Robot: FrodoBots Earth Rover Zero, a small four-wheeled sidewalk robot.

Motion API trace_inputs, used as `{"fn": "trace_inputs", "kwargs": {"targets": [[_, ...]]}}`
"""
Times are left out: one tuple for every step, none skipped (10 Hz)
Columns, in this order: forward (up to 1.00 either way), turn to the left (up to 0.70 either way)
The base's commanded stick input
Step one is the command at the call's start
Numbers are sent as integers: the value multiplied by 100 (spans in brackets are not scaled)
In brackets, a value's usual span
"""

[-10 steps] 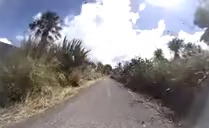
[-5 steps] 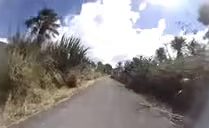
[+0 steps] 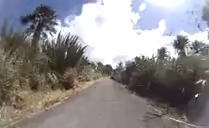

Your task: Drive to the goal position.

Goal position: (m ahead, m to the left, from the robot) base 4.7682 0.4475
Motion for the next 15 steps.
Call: {"fn": "trace_inputs", "kwargs": {"targets": [[85, 0], [85, 0], [85, 0], [85, 0], [85, 0], [85, 0], [85, 0], [85, 0], [85, 0], [85, 0], [85, 0], [85, 0], [85, 0], [85, 0], [85, 0]]}}
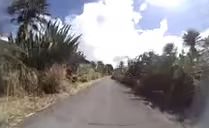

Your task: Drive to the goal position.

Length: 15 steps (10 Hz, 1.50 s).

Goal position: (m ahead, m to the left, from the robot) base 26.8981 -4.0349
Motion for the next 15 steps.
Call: {"fn": "trace_inputs", "kwargs": {"targets": [[85, 0], [85, 0], [85, 0], [85, 0], [85, 0], [85, 0], [85, 34], [85, 22], [85, 11], [85, 0], [85, 0], [85, 0], [85, 0], [85, 0], [85, 0]]}}
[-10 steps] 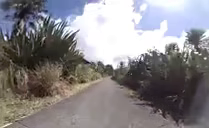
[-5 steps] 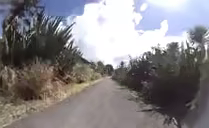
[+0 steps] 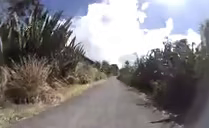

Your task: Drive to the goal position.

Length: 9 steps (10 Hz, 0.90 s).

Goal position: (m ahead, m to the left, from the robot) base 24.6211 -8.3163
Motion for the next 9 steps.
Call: {"fn": "trace_inputs", "kwargs": {"targets": [[85, 0], [85, 0], [85, 0], [85, 0], [85, 0], [85, 0], [85, 0], [85, 0], [85, 0]]}}
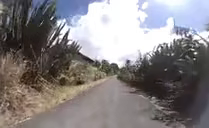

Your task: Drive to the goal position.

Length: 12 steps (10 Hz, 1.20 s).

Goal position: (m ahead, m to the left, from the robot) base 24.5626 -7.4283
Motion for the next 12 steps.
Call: {"fn": "trace_inputs", "kwargs": {"targets": [[85, 0], [85, 0], [85, 0], [85, 0], [85, 0], [85, 0], [85, 0], [85, 0], [85, 0], [85, 0], [85, 0], [85, 0]]}}
